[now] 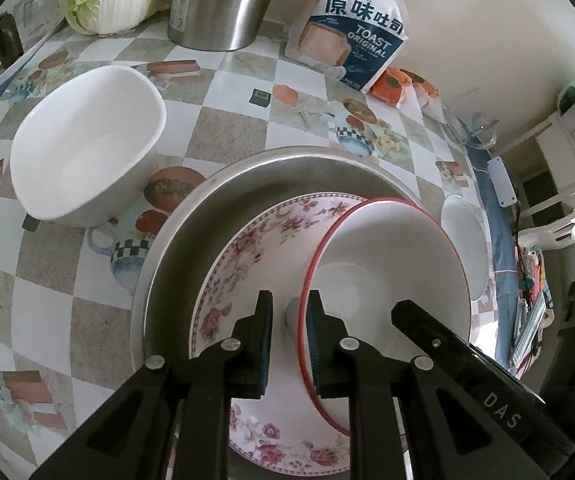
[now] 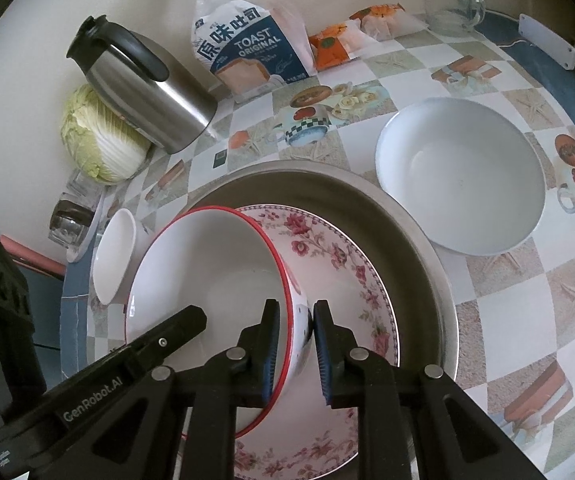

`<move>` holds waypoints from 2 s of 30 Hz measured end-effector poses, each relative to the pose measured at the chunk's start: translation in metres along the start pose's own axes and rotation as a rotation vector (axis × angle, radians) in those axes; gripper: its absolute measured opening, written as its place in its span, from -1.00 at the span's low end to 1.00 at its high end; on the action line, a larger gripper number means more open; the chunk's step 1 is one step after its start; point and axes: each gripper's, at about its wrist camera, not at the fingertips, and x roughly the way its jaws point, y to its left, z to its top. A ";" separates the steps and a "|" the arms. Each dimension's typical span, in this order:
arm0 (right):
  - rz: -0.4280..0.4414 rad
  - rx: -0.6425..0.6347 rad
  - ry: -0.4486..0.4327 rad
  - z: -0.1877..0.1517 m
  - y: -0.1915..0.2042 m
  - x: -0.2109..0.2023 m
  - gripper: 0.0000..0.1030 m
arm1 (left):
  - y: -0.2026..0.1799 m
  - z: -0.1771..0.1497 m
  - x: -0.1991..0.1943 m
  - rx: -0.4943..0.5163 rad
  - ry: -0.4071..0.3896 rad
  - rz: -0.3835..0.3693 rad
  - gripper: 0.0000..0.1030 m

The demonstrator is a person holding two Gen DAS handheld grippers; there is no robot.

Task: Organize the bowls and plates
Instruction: 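Set the bowl down on the plate and open both tools, then withdraw both tools up and away from the basin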

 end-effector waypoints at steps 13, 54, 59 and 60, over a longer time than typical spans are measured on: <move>-0.029 -0.010 -0.035 0.003 -0.002 -0.017 -0.61 | -0.004 0.002 -0.017 0.014 -0.030 0.025 -0.56; -0.131 -0.191 -0.166 -0.005 0.024 -0.068 0.58 | 0.008 0.000 -0.065 -0.051 -0.155 0.217 0.66; -0.131 -0.200 -0.174 -0.006 0.025 -0.068 0.83 | 0.014 0.000 -0.069 -0.073 -0.165 0.222 0.78; -0.134 -0.202 -0.175 -0.006 0.026 -0.068 0.92 | 0.016 -0.001 -0.070 -0.080 -0.169 0.223 0.85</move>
